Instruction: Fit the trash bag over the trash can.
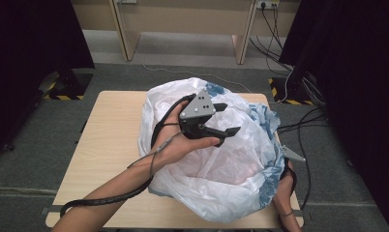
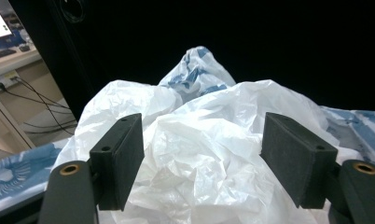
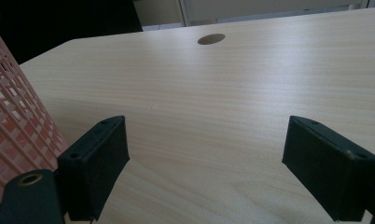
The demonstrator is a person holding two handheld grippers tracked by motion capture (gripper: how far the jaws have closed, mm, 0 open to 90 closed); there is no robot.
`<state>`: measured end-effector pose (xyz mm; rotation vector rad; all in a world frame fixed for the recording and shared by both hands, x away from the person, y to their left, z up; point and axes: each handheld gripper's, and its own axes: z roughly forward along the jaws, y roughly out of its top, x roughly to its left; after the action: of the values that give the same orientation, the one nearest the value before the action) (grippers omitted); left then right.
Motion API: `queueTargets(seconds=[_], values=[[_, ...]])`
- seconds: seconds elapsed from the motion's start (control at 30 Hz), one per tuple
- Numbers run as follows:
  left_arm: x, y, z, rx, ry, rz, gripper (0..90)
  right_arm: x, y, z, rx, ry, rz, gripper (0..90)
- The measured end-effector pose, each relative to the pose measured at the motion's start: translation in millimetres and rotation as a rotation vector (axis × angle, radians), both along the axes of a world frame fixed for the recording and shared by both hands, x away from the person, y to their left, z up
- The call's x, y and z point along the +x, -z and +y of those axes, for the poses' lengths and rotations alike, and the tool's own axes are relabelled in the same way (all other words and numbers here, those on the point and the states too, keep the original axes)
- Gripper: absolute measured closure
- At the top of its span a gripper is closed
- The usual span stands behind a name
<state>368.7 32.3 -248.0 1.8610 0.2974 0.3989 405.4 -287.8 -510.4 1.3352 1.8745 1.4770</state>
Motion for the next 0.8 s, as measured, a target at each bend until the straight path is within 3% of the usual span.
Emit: queueTargets(seconds=[0.8], values=[[15.8,25.7,-10.8,0.093,-0.020,0.079,29.7,-0.1,0.0,-0.1,0.000,0.000,0.000,14.7]])
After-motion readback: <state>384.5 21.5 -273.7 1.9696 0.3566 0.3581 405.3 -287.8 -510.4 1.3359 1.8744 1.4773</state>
